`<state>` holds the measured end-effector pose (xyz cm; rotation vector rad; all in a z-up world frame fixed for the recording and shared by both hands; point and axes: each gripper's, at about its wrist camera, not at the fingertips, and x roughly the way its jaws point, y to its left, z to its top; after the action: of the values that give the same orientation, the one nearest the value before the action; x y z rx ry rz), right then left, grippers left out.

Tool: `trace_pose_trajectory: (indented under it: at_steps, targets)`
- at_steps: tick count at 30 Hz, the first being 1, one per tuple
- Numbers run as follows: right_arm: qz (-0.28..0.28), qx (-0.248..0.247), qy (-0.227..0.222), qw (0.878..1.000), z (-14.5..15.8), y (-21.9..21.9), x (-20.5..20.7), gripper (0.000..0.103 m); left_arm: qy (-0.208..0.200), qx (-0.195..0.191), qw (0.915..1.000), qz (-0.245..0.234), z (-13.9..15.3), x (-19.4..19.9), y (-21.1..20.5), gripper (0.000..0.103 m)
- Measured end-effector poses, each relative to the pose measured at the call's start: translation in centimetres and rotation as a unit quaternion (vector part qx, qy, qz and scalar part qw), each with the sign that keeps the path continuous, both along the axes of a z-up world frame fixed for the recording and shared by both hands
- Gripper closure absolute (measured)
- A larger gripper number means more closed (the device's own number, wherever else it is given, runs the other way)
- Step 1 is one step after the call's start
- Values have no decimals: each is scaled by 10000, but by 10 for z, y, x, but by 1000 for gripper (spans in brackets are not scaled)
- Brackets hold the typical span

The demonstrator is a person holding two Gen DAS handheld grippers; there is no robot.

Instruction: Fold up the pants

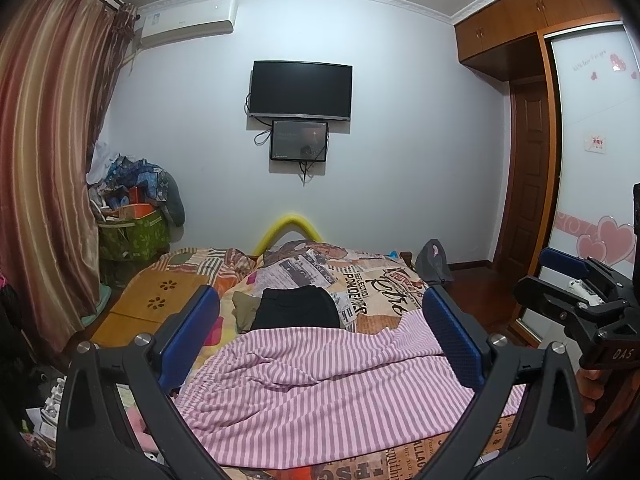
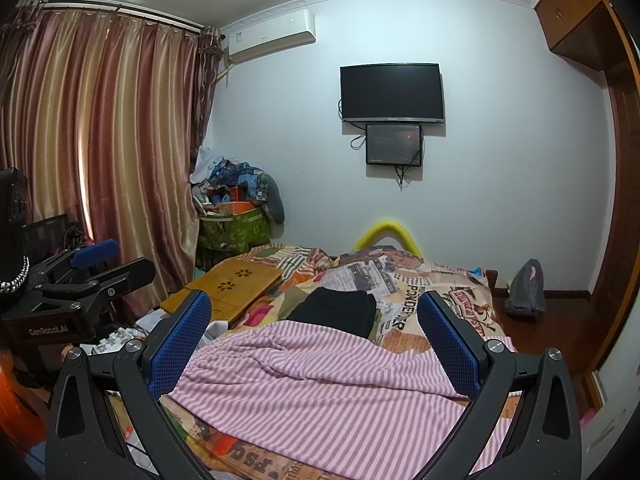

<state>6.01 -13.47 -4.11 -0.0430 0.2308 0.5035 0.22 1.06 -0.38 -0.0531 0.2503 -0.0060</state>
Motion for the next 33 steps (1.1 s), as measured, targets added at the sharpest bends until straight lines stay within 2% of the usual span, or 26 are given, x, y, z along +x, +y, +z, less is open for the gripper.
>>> trace_pose_trajectory:
  at_steps: [33]
  targets:
    - [-41,64,45,10000,2,-4,6,0,18,-54,10000,-68,-3,6,2,0]
